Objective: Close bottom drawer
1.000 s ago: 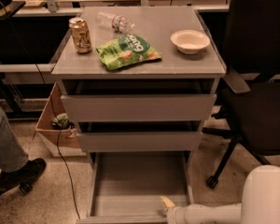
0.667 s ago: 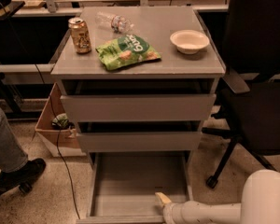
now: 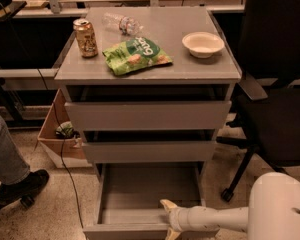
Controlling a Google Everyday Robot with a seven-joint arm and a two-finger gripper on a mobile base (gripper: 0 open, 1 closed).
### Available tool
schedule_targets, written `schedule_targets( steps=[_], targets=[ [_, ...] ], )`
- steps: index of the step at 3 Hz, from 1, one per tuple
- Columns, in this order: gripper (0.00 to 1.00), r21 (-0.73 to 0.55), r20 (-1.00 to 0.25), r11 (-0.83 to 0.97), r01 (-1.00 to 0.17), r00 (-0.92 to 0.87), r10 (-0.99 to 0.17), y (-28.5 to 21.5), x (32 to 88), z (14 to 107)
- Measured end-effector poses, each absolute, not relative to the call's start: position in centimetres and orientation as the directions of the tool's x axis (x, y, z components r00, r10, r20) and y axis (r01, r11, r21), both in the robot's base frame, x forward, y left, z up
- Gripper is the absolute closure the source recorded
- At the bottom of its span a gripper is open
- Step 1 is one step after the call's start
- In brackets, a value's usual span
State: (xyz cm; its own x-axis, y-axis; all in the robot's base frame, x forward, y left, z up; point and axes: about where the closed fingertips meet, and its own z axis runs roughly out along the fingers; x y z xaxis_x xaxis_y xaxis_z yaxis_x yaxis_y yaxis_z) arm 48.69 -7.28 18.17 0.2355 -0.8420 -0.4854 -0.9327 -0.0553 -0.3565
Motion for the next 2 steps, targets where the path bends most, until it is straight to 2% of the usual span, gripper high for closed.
schedule_targets(
  steps=[1,2],
  targets=[
    [0.30,-0.399,-0.481,-0.063,-0.915,0.267,-0.835,-6.0,50.3,20.0],
    [0.53,-0.441,-0.471,-0.089,-0.893,0.315,-0.824,-4.1,52.1,21.7]
  ],
)
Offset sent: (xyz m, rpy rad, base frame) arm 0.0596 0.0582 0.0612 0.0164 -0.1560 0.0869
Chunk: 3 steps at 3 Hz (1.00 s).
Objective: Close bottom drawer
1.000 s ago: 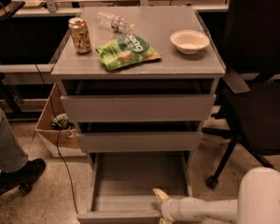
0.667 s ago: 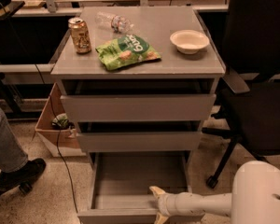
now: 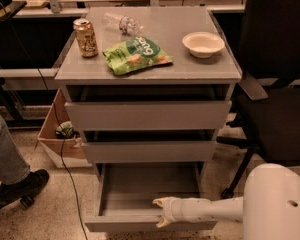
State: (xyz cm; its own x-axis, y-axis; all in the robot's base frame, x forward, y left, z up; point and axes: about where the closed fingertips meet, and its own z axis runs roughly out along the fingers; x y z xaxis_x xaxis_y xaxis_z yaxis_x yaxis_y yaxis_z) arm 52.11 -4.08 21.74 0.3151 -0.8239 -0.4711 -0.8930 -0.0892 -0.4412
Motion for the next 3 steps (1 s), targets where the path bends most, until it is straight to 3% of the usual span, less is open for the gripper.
schedule_targets(
  steps=[1,2,3],
  targets=[
    [0.76,-0.485,-0.463,-0.115,-0.867,0.366,-0.808,-2.0,53.7,23.5],
    [0.75,-0.535,-0.449,-0.136,-0.834,0.417,-0.790,-0.1,54.8,25.8],
    [0.51,-0.561,-0.441,-0.141,-0.816,0.439,-0.783,0.5,55.2,27.1]
  ],
)
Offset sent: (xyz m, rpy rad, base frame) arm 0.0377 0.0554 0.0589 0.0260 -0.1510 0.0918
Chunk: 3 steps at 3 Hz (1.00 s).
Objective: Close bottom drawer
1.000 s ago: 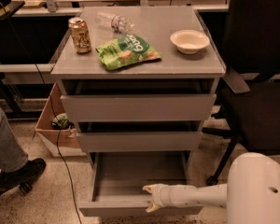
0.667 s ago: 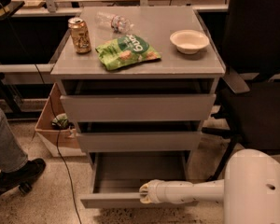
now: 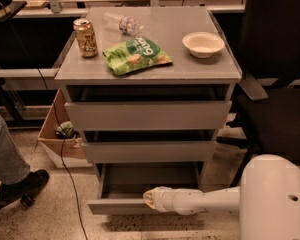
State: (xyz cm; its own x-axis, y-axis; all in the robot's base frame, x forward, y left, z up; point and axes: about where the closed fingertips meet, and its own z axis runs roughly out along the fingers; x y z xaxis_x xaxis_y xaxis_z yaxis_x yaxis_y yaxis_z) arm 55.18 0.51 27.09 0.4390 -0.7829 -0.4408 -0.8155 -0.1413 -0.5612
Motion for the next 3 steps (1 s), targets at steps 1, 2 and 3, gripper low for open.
schedule_targets(
  steps=[1,2,3],
  targets=[
    [0.28,-0.578,-0.439,-0.139,-0.804,0.450,-0.778,0.8,54.9,28.4],
    [0.29,-0.535,-0.447,-0.134,-0.834,0.415,-0.792,0.5,52.7,29.0],
    [0.53,-0.493,-0.456,-0.118,-0.862,0.371,-0.809,-1.3,49.6,30.9]
  ],
)
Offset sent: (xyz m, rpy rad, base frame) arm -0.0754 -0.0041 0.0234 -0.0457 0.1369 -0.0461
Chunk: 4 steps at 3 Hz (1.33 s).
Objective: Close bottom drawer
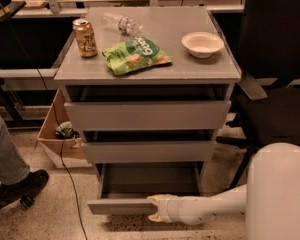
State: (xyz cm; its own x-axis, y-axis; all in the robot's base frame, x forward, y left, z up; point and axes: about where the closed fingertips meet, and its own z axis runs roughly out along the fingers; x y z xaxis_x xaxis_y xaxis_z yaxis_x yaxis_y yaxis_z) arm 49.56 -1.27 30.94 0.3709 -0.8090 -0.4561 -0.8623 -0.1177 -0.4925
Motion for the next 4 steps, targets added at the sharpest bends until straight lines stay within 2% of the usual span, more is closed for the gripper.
schedule_targets(
  steps=[1,2,4],
  targets=[
    [0.84,-0.461,-0.454,-0.081,-0.884,0.313,-0.834,-5.1,47.3,34.0],
    [1.00,-0.427,-0.467,-0.055,-0.902,0.273,-0.841,-6.9,45.9,33.4],
    [1.00,-0.436,-0.489,-0.057,-0.898,0.289,-0.823,-5.8,46.5,30.6]
  ],
)
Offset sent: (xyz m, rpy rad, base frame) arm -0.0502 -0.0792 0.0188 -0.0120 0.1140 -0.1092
